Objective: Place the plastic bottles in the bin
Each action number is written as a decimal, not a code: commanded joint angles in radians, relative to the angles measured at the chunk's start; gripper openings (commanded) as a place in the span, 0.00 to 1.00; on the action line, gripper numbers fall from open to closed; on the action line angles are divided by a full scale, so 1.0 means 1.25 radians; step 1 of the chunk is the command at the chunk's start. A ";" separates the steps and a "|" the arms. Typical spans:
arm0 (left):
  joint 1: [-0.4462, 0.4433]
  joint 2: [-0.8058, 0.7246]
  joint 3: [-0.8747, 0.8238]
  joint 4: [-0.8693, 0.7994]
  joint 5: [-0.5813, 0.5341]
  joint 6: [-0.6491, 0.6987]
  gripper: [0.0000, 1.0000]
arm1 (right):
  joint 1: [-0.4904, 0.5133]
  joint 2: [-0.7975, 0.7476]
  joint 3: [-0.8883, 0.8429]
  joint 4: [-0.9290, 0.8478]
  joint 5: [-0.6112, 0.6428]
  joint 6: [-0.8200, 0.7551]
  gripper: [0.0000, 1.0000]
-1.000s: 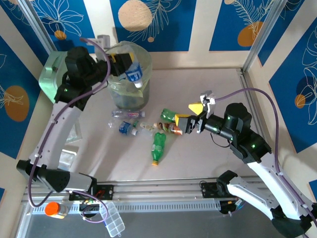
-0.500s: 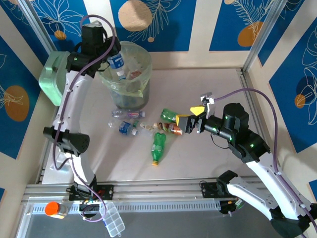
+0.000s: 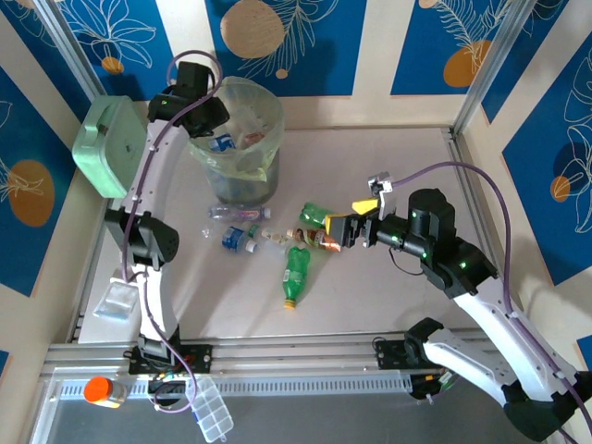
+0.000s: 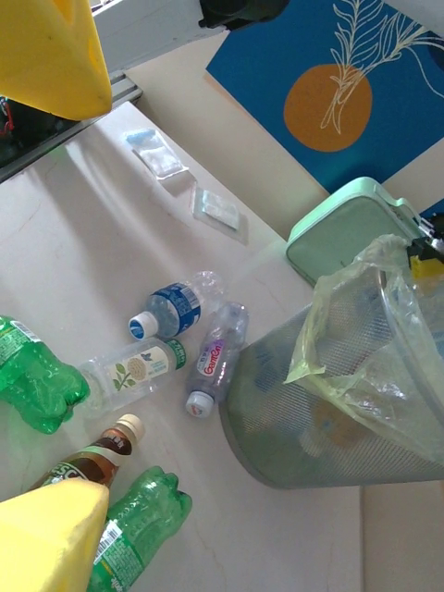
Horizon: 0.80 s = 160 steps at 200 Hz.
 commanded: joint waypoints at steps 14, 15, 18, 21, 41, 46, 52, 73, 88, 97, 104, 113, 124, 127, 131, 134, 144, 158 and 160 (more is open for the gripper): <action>0.022 0.060 0.030 0.001 0.124 -0.048 0.52 | -0.003 0.018 0.000 0.011 0.020 -0.011 1.00; 0.022 0.061 0.030 0.002 0.125 -0.050 0.53 | -0.003 0.018 0.000 0.011 0.020 -0.011 1.00; 0.024 0.064 0.030 0.002 0.127 -0.052 0.56 | -0.003 0.021 0.000 0.011 0.020 -0.012 1.00; 0.025 0.066 0.030 0.001 0.128 -0.053 0.60 | -0.003 0.020 0.000 0.011 0.019 -0.012 1.00; 0.037 0.068 0.030 -0.001 0.127 -0.051 0.77 | -0.002 0.023 0.002 0.011 0.016 -0.013 1.00; 0.039 0.066 0.028 -0.001 0.127 -0.046 0.78 | -0.001 0.023 0.002 0.009 0.016 -0.015 1.00; 0.041 0.061 0.029 0.003 0.127 -0.037 0.81 | -0.001 0.021 0.003 0.007 0.018 -0.015 1.00; 0.046 0.036 0.029 0.018 0.124 -0.008 0.83 | 0.002 0.018 0.005 0.003 0.027 -0.019 1.00; 0.046 0.013 0.028 0.030 0.117 0.011 0.84 | 0.003 0.018 0.006 0.003 0.027 -0.020 1.00; 0.046 -0.002 0.025 0.033 0.109 0.018 0.84 | 0.004 0.019 0.006 0.004 0.026 -0.019 1.00; 0.046 -0.015 0.018 0.041 0.106 0.023 0.84 | 0.004 0.020 0.006 0.005 0.026 -0.019 1.00; 0.045 -0.033 0.002 0.055 0.106 0.030 0.83 | 0.004 0.021 0.007 0.005 0.026 -0.020 1.00; 0.045 -0.056 -0.021 0.070 0.105 0.037 0.81 | 0.004 0.022 0.008 0.005 0.027 -0.019 1.00; 0.045 -0.063 -0.029 0.075 0.105 0.040 0.80 | 0.004 0.022 0.008 0.005 0.028 -0.018 1.00; 0.045 -0.072 -0.037 0.079 0.106 0.043 0.79 | 0.005 0.021 0.008 0.005 0.028 -0.019 1.00; 0.044 -0.079 -0.045 0.083 0.105 0.045 0.79 | 0.006 0.021 0.008 0.006 0.028 -0.019 1.00; 0.043 -0.100 -0.068 0.094 0.105 0.049 0.76 | 0.006 0.021 0.007 0.006 0.028 -0.017 1.00; 0.041 -0.128 -0.108 0.114 0.124 0.052 0.68 | 0.006 0.022 0.004 0.010 0.028 -0.014 1.00; 0.041 -0.131 -0.114 0.116 0.127 0.053 0.67 | 0.006 0.022 0.003 0.011 0.028 -0.014 1.00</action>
